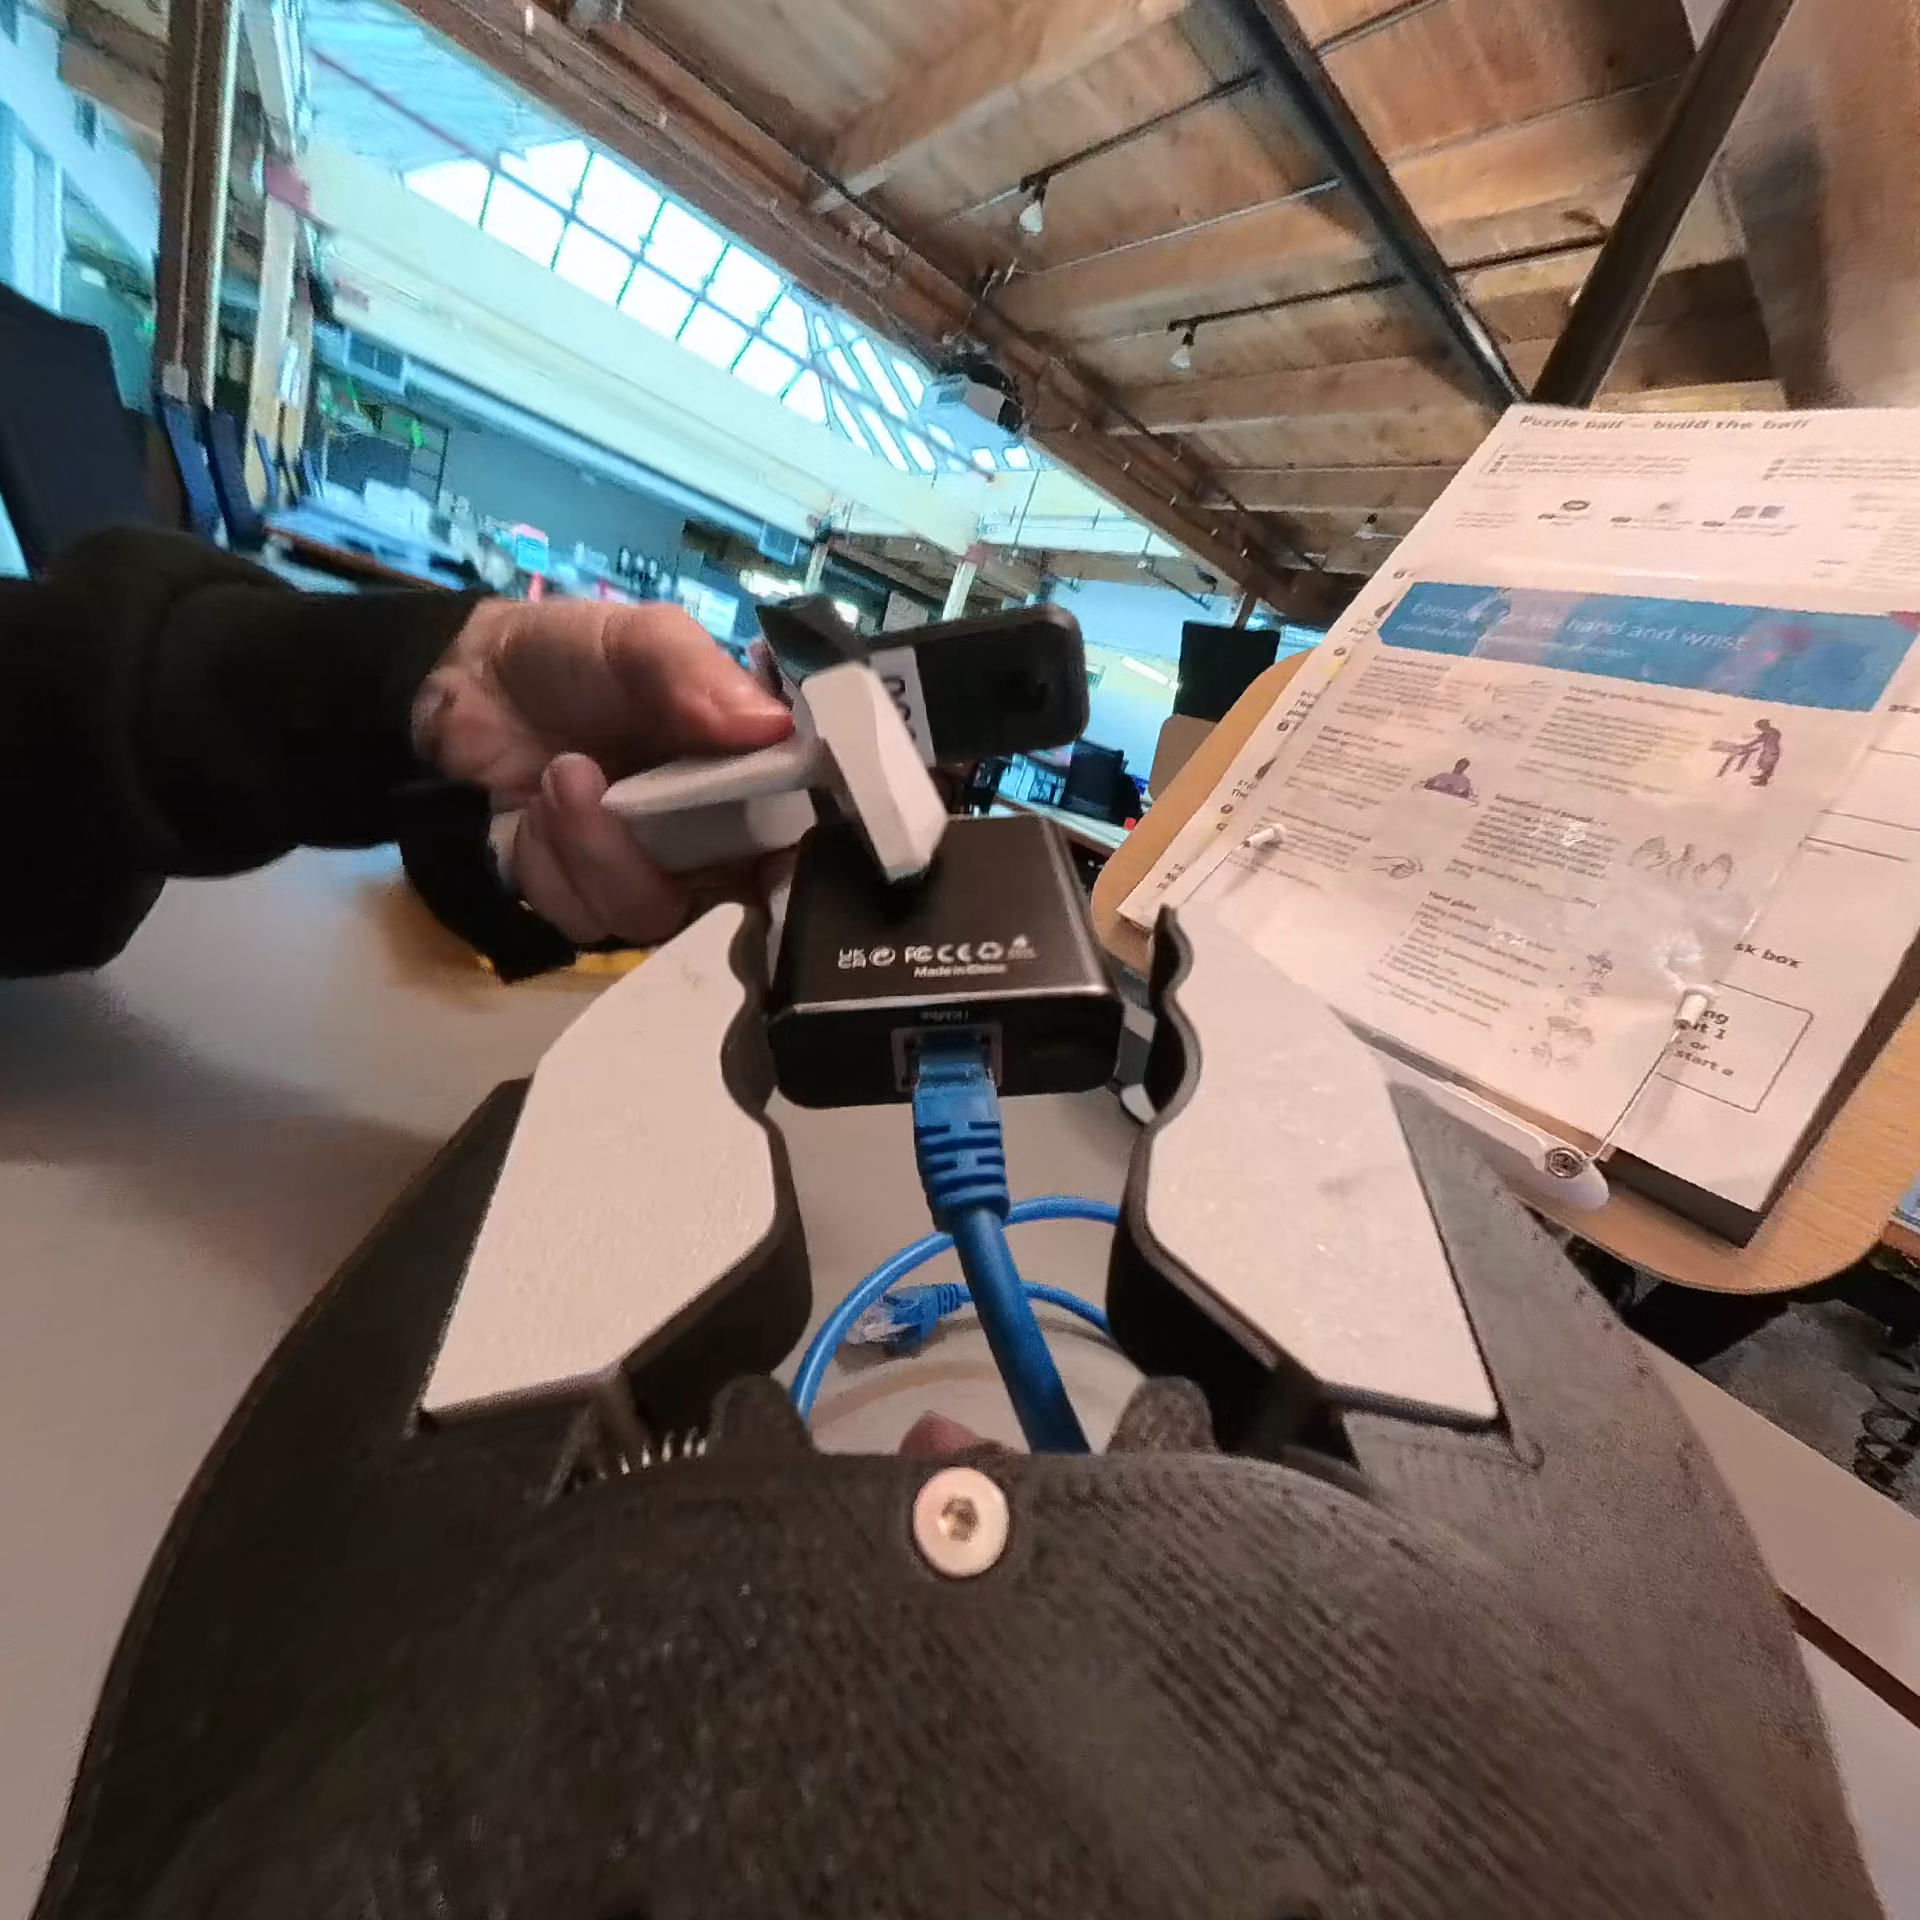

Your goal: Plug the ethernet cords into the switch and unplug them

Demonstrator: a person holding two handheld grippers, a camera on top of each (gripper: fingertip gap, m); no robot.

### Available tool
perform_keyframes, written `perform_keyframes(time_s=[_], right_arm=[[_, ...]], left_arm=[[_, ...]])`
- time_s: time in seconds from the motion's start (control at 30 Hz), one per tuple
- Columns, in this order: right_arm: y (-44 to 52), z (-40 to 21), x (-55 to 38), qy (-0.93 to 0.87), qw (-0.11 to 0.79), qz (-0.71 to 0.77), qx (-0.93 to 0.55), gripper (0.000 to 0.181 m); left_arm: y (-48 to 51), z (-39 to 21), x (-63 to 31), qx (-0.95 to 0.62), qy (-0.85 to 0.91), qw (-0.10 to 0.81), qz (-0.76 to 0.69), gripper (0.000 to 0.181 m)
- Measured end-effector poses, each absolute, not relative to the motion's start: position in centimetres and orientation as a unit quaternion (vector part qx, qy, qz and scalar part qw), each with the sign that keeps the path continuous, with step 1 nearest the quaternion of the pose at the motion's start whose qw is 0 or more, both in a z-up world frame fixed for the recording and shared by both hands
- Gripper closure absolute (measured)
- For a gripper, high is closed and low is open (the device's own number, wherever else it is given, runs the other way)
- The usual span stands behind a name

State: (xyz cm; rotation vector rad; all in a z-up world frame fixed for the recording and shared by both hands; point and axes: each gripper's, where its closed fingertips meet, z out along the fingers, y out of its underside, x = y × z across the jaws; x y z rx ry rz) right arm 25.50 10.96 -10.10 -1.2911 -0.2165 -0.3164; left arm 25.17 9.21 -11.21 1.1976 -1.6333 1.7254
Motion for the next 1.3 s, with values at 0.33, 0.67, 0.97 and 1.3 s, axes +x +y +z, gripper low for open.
perform_keyframes(time_s=[0.33, 0.67, 0.97, 1.3], right_arm=[[11.2, -10.6, 25.9, -0.083, 0.773, -0.113, -0.619, 0.115], [11.2, -11.0, 25.8, -0.049, 0.790, 0.030, -0.610, 0.115], [11.2, -11.5, 26.5, -0.040, 0.791, 0.043, -0.609, 0.115], [11.3, -11.5, 25.7, -0.068, 0.789, 0.058, -0.608, 0.116]], left_arm=[[8.8, -10.6, 25.5, 0.441, -0.574, 0.242, 0.647, 0.153], [14.9, -8.3, 23.6, 0.428, -0.748, -0.123, 0.492, 0.135], [30.4, -10.7, 11.9, 0.450, -0.815, -0.207, 0.301, 0.143], [33.6, -15.2, 11.0, 0.535, -0.787, -0.043, 0.305, 0.153]])
